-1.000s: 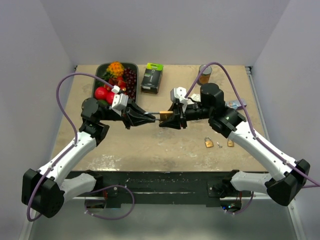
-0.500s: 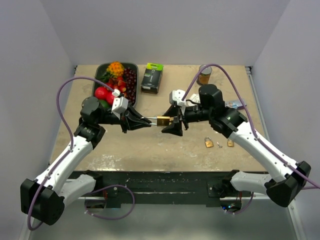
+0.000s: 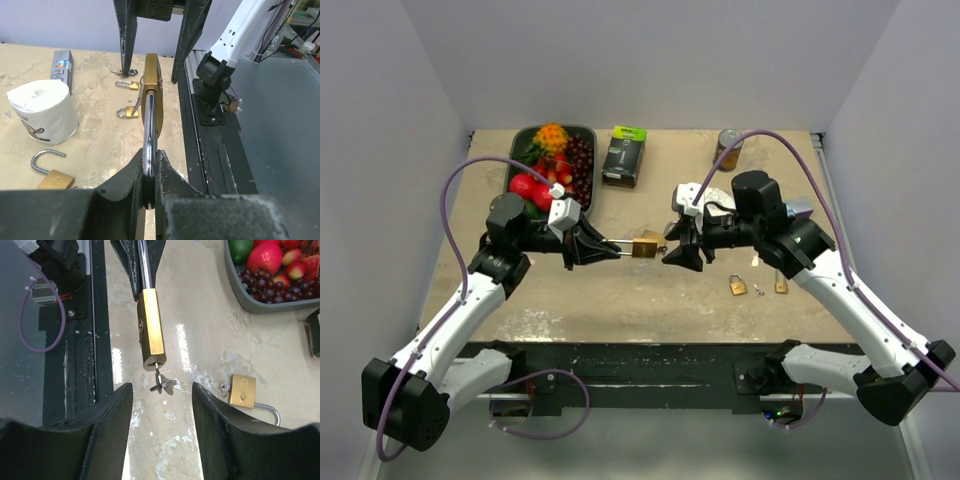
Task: Lock with the key
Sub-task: Lock the lock.
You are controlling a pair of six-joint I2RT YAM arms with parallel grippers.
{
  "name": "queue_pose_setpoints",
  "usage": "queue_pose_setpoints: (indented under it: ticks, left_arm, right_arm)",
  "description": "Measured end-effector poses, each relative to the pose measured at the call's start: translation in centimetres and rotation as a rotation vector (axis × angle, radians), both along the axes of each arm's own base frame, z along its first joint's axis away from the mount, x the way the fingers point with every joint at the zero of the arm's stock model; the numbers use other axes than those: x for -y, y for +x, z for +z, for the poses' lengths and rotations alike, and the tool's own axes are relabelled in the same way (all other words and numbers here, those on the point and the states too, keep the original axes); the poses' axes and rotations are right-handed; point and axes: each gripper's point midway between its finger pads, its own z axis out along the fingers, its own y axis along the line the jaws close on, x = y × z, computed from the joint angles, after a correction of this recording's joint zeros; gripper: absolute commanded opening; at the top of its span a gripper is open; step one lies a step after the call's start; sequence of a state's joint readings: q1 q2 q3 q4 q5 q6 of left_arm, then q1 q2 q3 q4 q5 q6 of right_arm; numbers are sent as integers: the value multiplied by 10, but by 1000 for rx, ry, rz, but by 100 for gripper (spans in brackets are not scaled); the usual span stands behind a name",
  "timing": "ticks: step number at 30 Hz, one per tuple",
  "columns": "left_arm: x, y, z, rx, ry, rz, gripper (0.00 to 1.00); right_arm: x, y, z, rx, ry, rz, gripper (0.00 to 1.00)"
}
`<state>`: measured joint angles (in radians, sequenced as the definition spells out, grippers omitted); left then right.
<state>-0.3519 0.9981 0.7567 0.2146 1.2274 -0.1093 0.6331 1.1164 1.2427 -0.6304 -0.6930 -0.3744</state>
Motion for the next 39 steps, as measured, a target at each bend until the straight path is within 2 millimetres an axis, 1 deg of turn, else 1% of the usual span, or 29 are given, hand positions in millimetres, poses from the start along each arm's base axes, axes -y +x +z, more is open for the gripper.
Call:
queue_pose_setpoints:
  ticks: [4,6,7,8,11,12,18,21,25,28,31,35,37,39]
  left_arm:
    - [0,0,0,1,0,0,0]
    - [1,-1,0,1,0,-3,0]
    - [1,-1,0,0,1,-4,0]
    - [1,-1,0,0,1,-5,0]
    - [2,-3,-2,-3,5,-9,0]
    - [2,-2,-2,0,6,-9,0]
    - [1,-1,-6,-3,15,1,0]
    - [-1,1,-7,0,19,5,0]
    - [-9,13,-11,-12,22,50,0]
    - [-15,23,-15,-20,21,88,0]
    - [-18,33,-21,-46,23,122,0]
    - [-20,43,-26,-64,28,159,0]
    - [-20,44,-28,-73,30,170,0]
    - [-20,45,-28,-78,30,180,0]
  right_arm:
    - [-1,1,-2,-8,-3,-1,48]
    - [-2,2,-3,-12,-4,0,43]
    - [-3,3,-3,-12,-3,0,38]
    - [-4,4,-4,-14,-2,1,30]
    - [-5,5,-5,-19,-2,3,13]
    - [-5,5,-6,-20,-4,4,0]
    - [-3,4,-10,-21,-24,7,0]
    - [4,0,-13,-18,-45,1,0]
    - [30,-3,-19,-30,-73,-66,0]
    - [52,0,-28,-65,-84,-162,0]
    - [62,6,-43,-158,-103,-259,0]
    - [67,20,-75,-350,-162,-424,0]
    - [70,26,-95,-454,-196,-508,0]
    - [77,27,-119,-547,-237,-589,0]
